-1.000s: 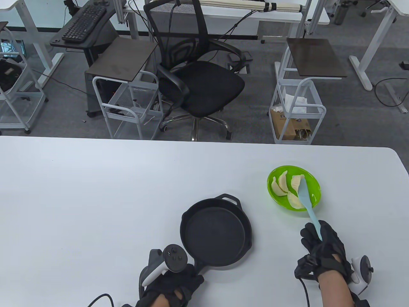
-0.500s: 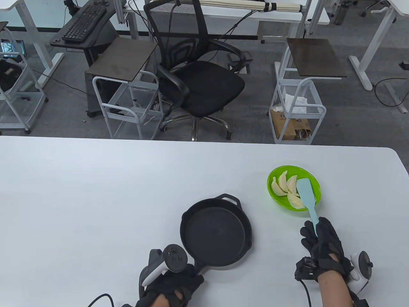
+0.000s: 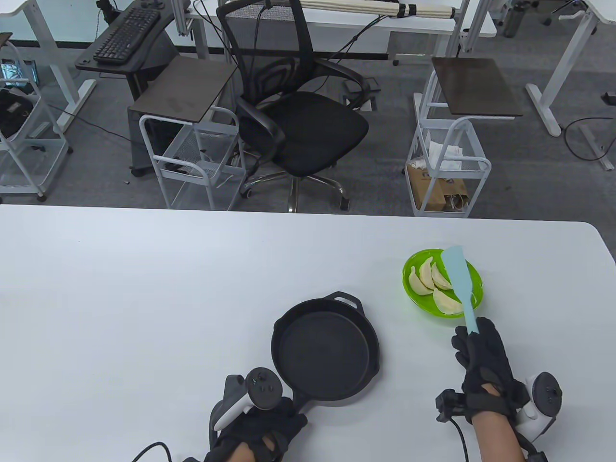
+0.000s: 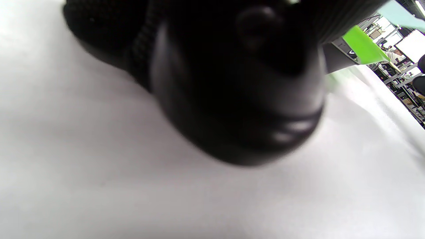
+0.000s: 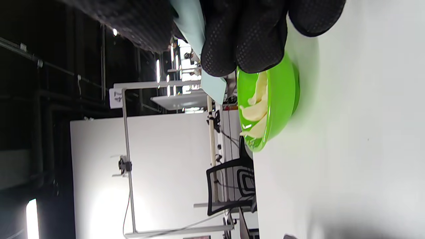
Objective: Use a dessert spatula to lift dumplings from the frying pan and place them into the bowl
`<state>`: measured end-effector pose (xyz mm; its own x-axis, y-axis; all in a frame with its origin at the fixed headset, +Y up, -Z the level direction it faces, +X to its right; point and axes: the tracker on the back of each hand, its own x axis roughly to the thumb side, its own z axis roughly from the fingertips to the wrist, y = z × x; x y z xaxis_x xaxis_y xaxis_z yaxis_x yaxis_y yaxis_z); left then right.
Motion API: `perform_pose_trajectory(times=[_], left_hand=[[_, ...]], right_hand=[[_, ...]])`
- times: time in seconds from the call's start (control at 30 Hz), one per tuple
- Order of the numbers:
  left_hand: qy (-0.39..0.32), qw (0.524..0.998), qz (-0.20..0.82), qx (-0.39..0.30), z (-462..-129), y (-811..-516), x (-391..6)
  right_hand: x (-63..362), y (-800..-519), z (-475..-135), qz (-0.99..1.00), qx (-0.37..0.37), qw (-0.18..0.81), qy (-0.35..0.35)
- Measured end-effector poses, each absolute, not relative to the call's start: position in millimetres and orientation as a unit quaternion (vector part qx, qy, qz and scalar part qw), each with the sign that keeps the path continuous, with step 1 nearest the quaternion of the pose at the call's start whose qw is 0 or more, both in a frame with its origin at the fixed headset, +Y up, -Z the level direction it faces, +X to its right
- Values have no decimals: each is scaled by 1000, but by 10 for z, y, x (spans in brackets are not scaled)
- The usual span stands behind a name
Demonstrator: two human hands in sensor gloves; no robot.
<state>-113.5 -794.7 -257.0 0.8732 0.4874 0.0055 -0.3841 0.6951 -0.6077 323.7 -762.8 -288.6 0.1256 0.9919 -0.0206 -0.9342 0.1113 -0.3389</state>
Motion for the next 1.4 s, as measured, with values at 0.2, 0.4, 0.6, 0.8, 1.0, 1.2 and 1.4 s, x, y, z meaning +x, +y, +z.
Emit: perform_pose_trajectory(times=[0.2, 0.4, 0.6, 0.8, 1.0, 1.2, 1.4], left_hand=[[-83, 917, 238, -309, -2570, -7948, -1135], [-81, 917, 238, -309, -2570, -7946, -1135], [-80, 918, 239, -308, -2570, -7944, -1134], [-81, 918, 239, -307, -2571, -7943, -1133], [-82, 919, 239, -304, -2573, -7941, -1132], [-85, 920, 238, -300, -2578, -7934, -1134], [-88, 923, 225, -300, -2535, -7856, -1124]], right_hand=[[2963, -7538, -2899, 715, -72, 692, -64], [2749, -7565, -2908, 754, -27, 656, -26], [2625, -7621, -2932, 779, -3, 628, 10], [2476, -7680, -2949, 820, 18, 570, 34], [2324, -7654, -2940, 892, 50, 447, 38], [2217, -7672, -2928, 925, 69, 371, 51], [2265, -7655, -2916, 937, 64, 338, 57]])
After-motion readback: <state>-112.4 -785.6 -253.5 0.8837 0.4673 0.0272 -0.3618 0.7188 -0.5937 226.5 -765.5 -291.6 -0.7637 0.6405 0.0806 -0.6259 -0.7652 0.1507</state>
